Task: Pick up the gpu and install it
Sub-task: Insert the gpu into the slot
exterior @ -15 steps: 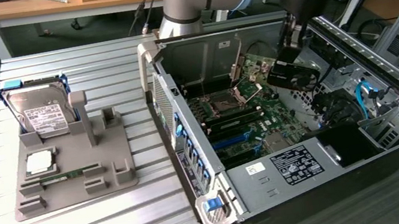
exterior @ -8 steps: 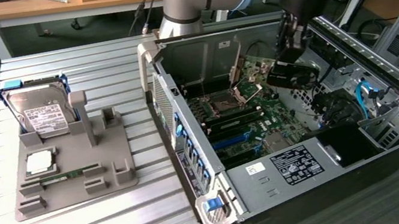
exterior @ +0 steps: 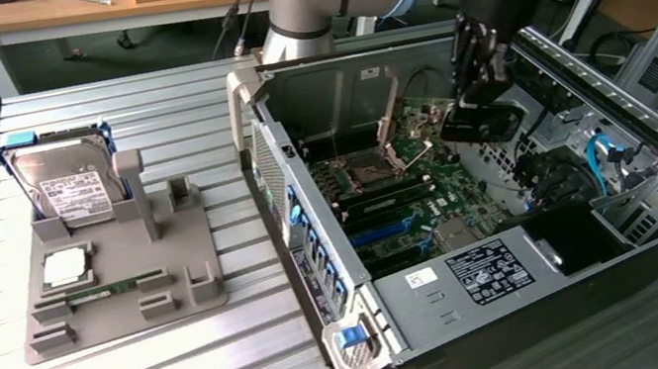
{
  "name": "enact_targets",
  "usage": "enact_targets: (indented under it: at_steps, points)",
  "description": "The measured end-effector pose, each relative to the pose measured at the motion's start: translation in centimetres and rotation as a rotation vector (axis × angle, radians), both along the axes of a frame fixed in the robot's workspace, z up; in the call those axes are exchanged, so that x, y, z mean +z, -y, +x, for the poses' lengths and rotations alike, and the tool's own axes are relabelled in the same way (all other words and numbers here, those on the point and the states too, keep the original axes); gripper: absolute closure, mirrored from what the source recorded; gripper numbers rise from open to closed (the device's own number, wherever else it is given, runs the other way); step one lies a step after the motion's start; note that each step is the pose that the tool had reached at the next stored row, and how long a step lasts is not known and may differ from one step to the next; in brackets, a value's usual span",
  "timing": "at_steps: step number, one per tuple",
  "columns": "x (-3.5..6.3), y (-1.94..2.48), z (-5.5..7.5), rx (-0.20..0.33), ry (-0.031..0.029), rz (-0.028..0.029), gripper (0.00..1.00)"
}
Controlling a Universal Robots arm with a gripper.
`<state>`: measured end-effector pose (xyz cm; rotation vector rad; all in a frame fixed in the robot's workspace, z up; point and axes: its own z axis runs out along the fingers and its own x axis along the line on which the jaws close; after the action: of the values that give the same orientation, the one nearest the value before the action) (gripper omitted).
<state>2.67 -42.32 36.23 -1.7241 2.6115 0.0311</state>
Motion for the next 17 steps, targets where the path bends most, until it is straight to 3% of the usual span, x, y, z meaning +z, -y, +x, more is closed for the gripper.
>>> enact_targets:
  at_steps: [6, 11, 17]
  points:
    - [-0.02, 0.0, 0.0, 0.113, 0.0, 0.0, 0.73]
    - [-0.03, 0.0, 0.0, 0.248, 0.0, 0.0, 0.73]
    - [-0.05, 0.0, -0.01, 0.354, 0.0, 0.0, 0.73]
